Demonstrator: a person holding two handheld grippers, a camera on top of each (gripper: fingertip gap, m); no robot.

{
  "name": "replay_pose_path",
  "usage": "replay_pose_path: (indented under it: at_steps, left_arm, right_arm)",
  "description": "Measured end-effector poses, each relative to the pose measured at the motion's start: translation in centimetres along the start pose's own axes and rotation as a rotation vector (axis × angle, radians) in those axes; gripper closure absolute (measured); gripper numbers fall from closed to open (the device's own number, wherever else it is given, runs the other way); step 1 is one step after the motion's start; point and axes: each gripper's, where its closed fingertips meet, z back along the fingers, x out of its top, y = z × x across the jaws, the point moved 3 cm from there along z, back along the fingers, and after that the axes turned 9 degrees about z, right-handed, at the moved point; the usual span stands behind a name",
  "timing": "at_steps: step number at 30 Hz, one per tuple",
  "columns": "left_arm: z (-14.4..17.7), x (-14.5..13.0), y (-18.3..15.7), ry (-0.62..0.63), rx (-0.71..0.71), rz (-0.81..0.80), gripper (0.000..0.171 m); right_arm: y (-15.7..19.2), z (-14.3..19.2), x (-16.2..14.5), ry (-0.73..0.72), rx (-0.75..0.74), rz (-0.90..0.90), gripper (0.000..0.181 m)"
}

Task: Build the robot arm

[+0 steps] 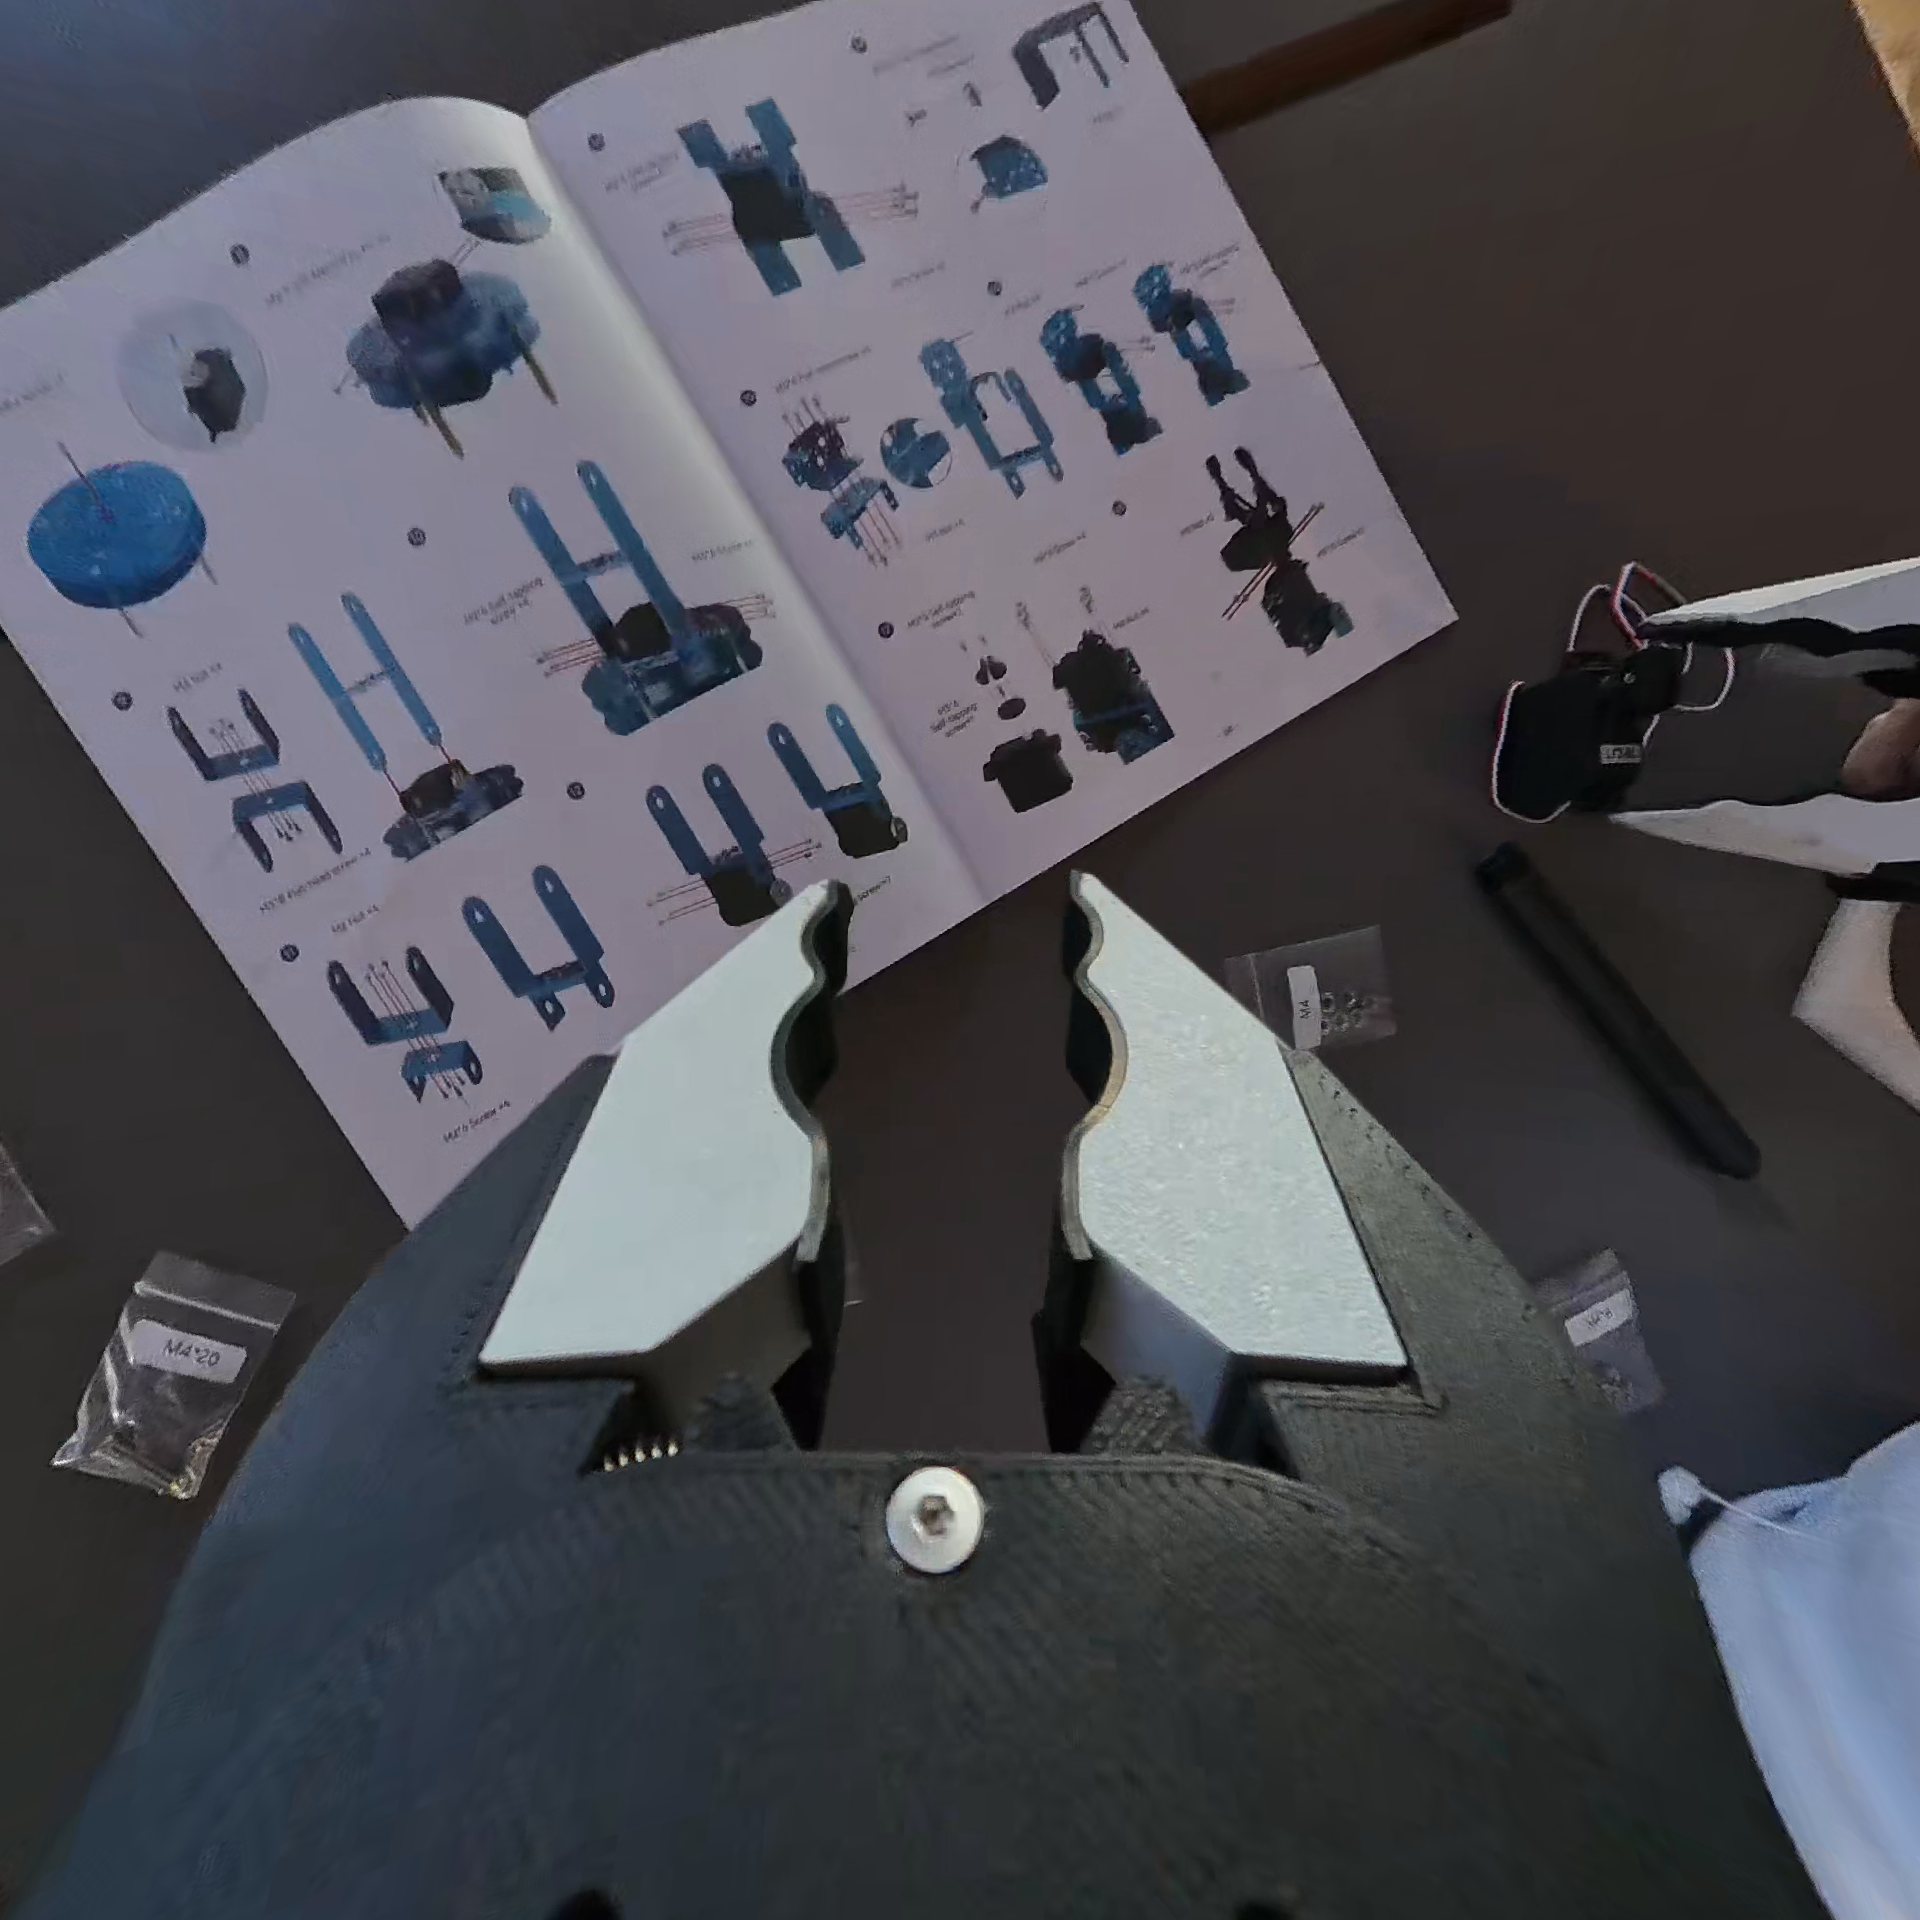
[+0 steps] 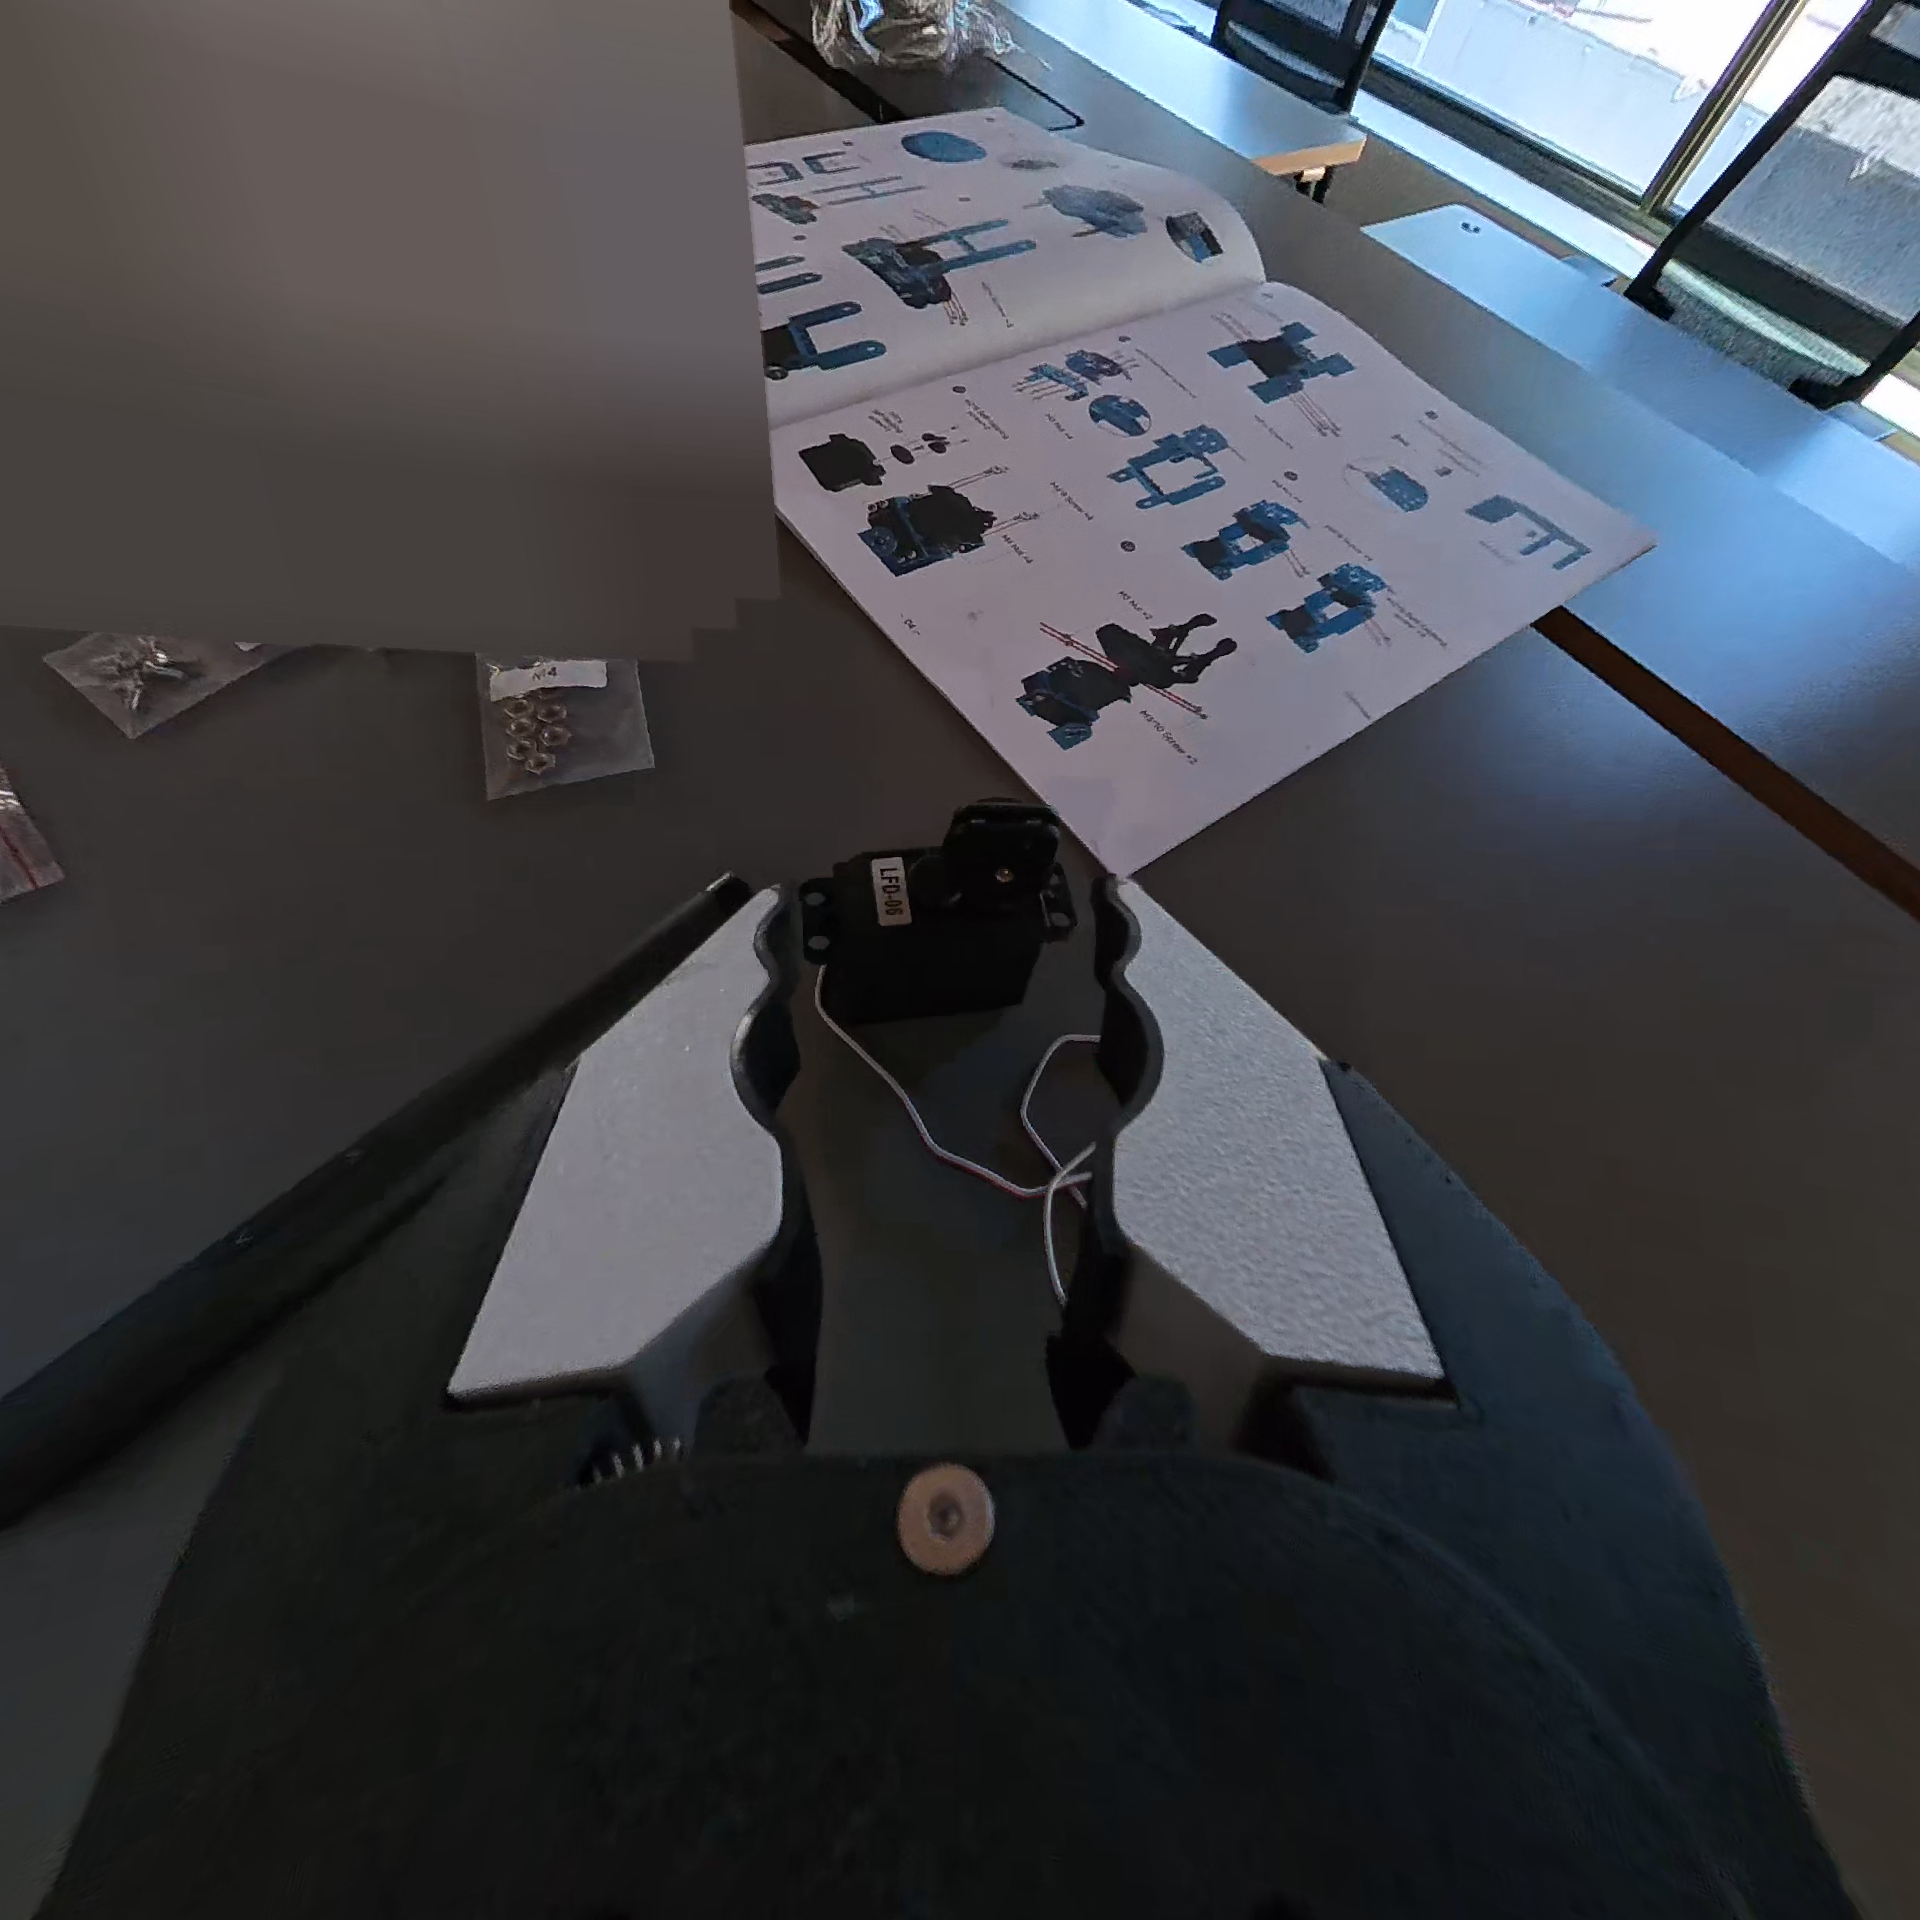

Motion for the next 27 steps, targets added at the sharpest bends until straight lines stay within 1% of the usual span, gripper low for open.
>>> replay_pose_path:
  at_steps: [2, 4, 9, 12, 17, 22, 25, 27]
  left_arm:
    - [0.17, 0.19, 0.06, -0.015, 0.000, 0.003, 0.131]
    - [0.41, 0.43, -0.02, -0.034, -0.005, 0.001, 0.131]
    - [0.16, 0.24, -0.02, -0.014, 0.001, -0.009, 0.132]
    - [0.02, 0.13, -0.26, -0.002, -0.005, -0.018, 0.133]
    - [0.21, 0.32, -0.36, -0.016, -0.013, -0.017, 0.135]
    - [0.48, 0.38, -0.43, -0.025, -0.016, -0.018, 0.138]
    - [0.53, 0.19, -0.62, -0.013, -0.019, -0.021, 0.142]
    - [0.58, 0.14, -0.83, -0.011, -0.017, -0.029, 0.141]
  right_arm:
    - [-0.04, 0.07, -0.12, 0.005, 0.014, -0.024, 0.124]
    - [0.11, 0.22, 0.20, -0.022, 0.046, -0.063, 0.125]
    - [-0.20, 0.62, 0.75, -0.077, 0.059, -0.124, 0.129]
    - [-0.35, 0.57, 0.50, -0.069, 0.051, -0.122, 0.130]
    - [-0.21, 0.37, 0.49, -0.061, 0.045, -0.109, 0.133]
    - [0.12, 0.26, 0.71, -0.049, 0.026, -0.054, 0.134]
    - [0.10, 0.24, 0.66, -0.052, 0.020, -0.040, 0.134]
    - [0.01, 0.35, 0.80, -0.065, 0.015, -0.038, 0.135]
